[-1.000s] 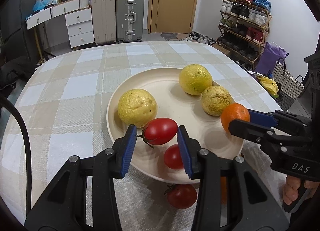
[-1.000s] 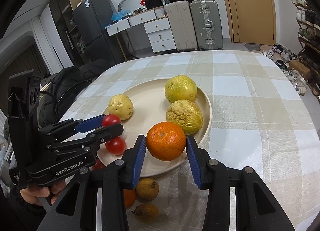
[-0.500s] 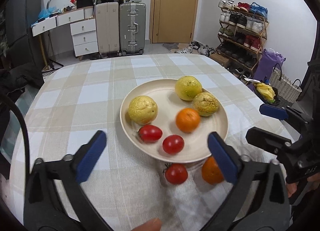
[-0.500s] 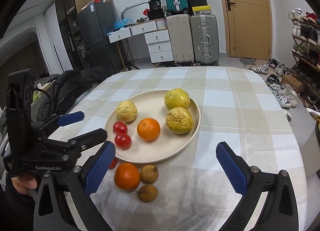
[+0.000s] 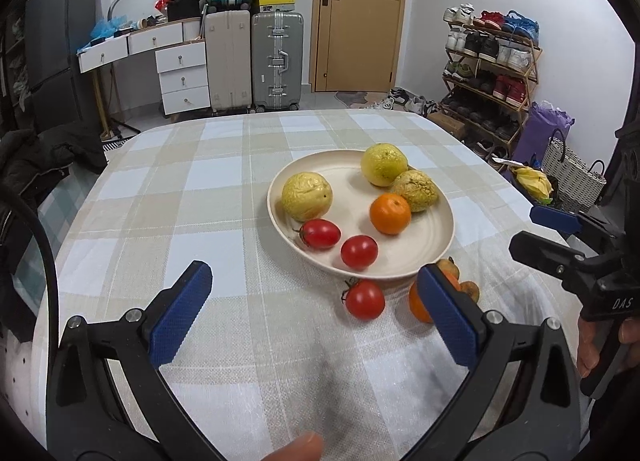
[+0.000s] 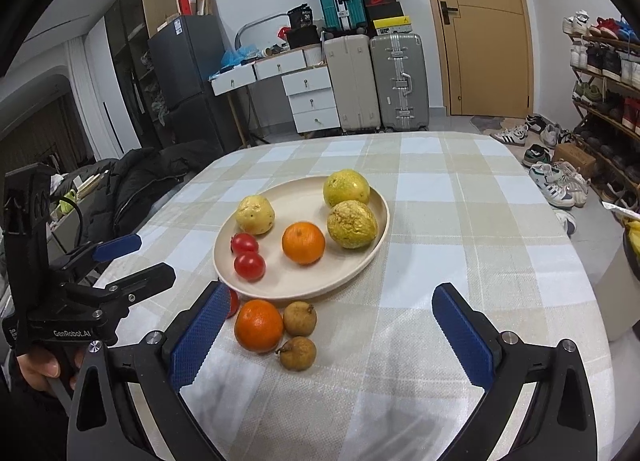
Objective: Organize fruits
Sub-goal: 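Withdraw both tools and move toward the remaining fruit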
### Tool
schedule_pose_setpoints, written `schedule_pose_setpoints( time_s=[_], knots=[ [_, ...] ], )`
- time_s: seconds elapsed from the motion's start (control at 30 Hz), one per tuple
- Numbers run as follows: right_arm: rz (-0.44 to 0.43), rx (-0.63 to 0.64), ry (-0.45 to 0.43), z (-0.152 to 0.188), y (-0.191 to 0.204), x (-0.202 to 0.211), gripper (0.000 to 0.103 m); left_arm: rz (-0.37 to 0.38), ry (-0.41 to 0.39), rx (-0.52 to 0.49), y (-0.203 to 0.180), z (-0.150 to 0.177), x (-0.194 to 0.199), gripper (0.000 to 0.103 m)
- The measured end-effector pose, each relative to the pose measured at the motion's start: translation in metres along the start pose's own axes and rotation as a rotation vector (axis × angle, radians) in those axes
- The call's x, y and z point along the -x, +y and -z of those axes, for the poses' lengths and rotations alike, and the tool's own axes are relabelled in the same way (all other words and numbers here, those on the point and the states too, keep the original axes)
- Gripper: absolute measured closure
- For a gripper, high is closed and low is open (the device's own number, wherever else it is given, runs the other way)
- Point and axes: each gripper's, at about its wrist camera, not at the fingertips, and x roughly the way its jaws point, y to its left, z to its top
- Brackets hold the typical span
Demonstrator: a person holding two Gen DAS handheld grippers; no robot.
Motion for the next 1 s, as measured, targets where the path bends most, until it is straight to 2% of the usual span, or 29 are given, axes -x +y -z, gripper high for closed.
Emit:
schedule_pose_setpoints(
  time_s=[0.13, 0.27, 0.57, 1.0],
  knots=[
    [0.018, 0.043, 0.006, 0.003, 0.007, 0.001, 0.000, 0.015, 0.030, -0.007, -0.006, 0.006, -0.004, 0.001],
    [0.001, 0.024, 0.029, 0.006, 0.004, -0.004, 0.000, 0.015, 0.049, -0.029, -0.014, 0.010, -0.010, 0.001],
    [0.023, 0.007, 0.081, 0.010, -0.005, -0.012, 0.000, 0.027, 0.084, -0.031, -0.018, 0.013, -0.020, 0.001],
    [0.039, 0.041, 0.148, 0.019, 0.001, -0.026, 0.000, 0.028, 0.121, -0.042, -0.020, 0.017, -0.030, 0.001]
  ],
)
